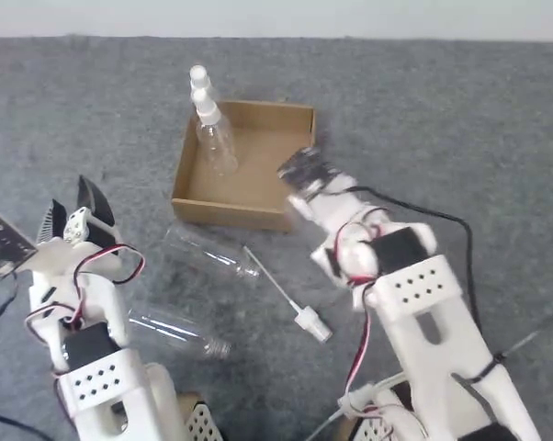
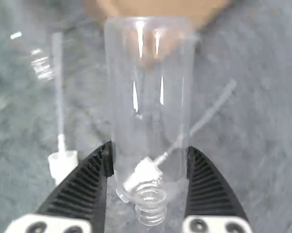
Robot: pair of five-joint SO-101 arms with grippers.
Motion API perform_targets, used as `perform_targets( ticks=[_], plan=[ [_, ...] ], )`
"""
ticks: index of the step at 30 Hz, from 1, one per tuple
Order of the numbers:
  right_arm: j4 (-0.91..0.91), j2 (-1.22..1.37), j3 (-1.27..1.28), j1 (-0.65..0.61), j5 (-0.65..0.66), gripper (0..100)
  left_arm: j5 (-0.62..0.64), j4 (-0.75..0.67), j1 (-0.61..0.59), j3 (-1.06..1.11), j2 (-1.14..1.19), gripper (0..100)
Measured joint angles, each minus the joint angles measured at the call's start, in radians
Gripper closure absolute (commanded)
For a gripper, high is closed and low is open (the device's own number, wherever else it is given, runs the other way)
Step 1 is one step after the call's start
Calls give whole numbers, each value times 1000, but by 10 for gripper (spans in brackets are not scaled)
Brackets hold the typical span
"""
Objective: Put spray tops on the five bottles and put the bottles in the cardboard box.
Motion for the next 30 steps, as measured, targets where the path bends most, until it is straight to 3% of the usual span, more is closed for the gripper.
perform_targets(
  ticks=[12,20,26,30],
  plan=[
    [-8,0,5,247,-365,919,0,0,0,0,0,823],
    [-269,-5,222,334,-589,919,0,0,0,0,0,823],
    [-489,-11,374,338,-628,920,0,0,0,0,0,823],
    [-525,-12,404,336,-646,920,0,0,0,0,0,823]
  ],
)
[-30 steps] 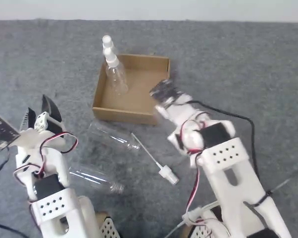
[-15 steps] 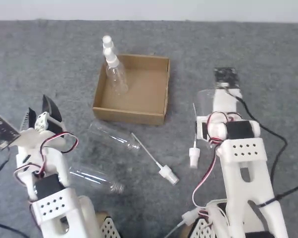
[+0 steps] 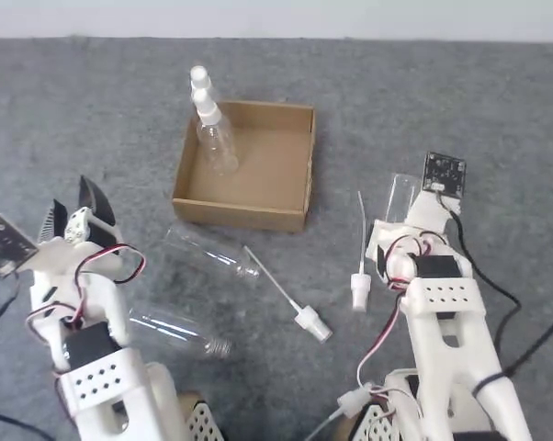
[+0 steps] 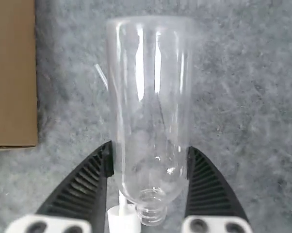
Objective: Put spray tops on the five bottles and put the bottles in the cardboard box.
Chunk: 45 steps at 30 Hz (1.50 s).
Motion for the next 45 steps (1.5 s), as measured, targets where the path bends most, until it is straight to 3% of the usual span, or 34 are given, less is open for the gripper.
perform_targets(
  ticks=[11,15,19,27,34,38,40,45],
  plan=[
    [140,0,0,0,-339,913,0,0,0,0,0,823],
    [152,0,0,0,-387,805,0,0,0,0,0,823],
    [164,0,0,0,-396,714,0,0,0,0,0,823],
    [272,-6,-57,-2,-396,713,0,0,0,0,0,823],
    [468,-6,-229,0,-396,714,0,0,0,0,0,823],
    [563,-6,-310,0,-328,715,0,0,0,0,0,823],
    [592,-6,-344,0,-273,745,0,0,0,0,0,823],
    [605,-6,-394,0,-169,937,0,0,0,0,0,823]
  ],
)
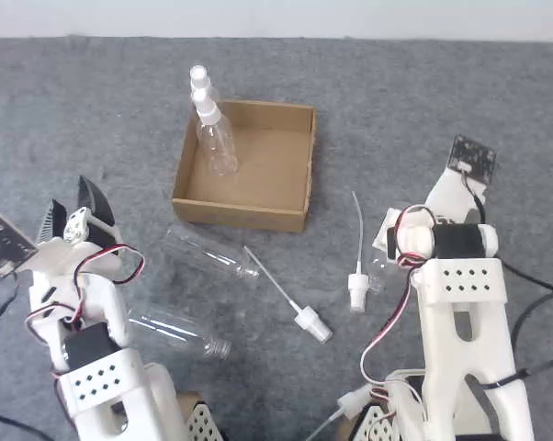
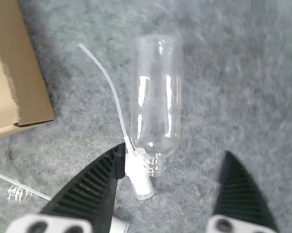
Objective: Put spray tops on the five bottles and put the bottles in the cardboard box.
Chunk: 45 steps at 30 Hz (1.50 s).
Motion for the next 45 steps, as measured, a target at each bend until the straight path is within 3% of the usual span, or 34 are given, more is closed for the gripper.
perform_targets(
  ticks=[3,17,36,45],
  plan=[
    [-23,0,-18,0,68,994,0,0,0,0,0,823],
    [-241,21,-25,-68,535,990,0,0,0,0,0,823],
    [-302,852,-482,-18,806,990,0,0,0,0,0,823],
    [-176,934,-569,92,953,990,0,0,0,0,0,823]
  ],
)
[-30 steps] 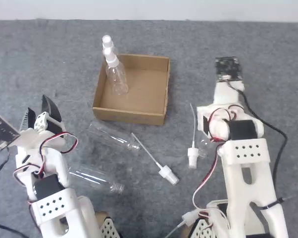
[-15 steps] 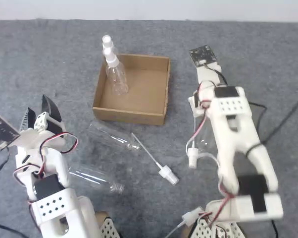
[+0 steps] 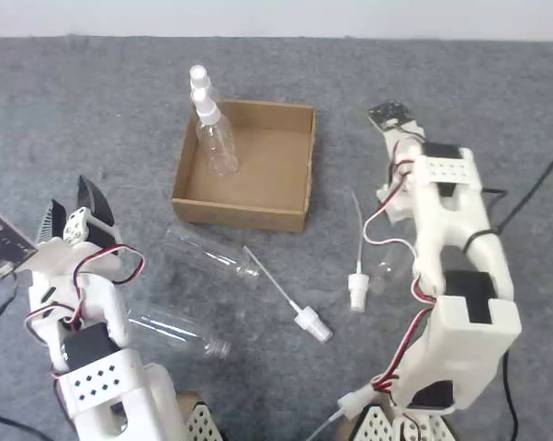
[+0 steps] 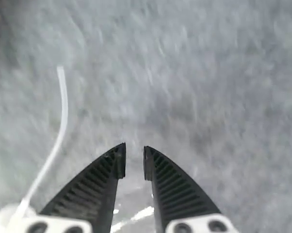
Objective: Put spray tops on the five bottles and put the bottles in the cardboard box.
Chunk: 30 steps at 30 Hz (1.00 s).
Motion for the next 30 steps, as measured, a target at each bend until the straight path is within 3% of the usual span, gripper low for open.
perform_targets(
  ticks=[6,20,30],
  plan=[
    [189,0,-44,58,64,989,0,0,0,0,0,823],
    [451,0,-51,106,71,991,0,0,0,0,0,823],
    [614,2,-292,106,75,991,0,0,0,0,0,823]
  ],
)
